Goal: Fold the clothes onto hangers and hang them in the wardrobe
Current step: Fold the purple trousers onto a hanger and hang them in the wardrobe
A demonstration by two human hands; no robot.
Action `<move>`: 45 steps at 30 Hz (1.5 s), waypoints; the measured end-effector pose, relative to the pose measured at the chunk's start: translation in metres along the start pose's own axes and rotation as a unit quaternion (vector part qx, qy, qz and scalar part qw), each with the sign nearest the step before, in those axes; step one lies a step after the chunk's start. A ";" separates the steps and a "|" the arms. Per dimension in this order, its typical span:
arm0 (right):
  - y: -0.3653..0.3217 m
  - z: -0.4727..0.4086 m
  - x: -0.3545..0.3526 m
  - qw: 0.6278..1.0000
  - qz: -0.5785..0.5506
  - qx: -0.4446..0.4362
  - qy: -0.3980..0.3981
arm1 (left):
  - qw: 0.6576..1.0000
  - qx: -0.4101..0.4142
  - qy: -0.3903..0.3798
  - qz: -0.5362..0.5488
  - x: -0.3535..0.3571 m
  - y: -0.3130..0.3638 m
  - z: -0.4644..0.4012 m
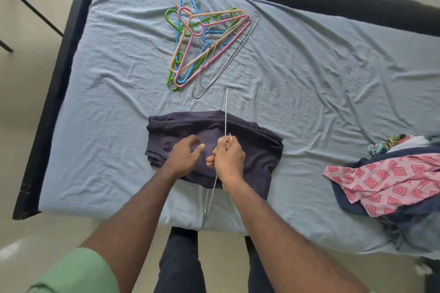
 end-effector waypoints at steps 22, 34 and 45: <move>-0.314 0.224 0.059 0.906 0.157 -0.198 -0.339 | 0.904 0.198 0.243 -0.289 -0.350 0.141 0.187; -0.436 0.468 0.126 0.702 0.265 -0.467 -0.468 | 0.858 0.123 0.479 -0.142 -0.512 0.104 0.469; -0.415 0.656 0.242 0.537 0.226 -0.674 -0.454 | 0.773 -0.010 0.619 -0.138 -0.641 -0.066 0.725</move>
Point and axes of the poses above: each hand's wrist, its own z-axis away from the middle knuckle, its own x-axis out of the palm, y = z × x, the point moved 8 cm from there along -z, towards the middle knuckle, and after that the axes turned 14 degrees about -z, right-handed, at the moved point
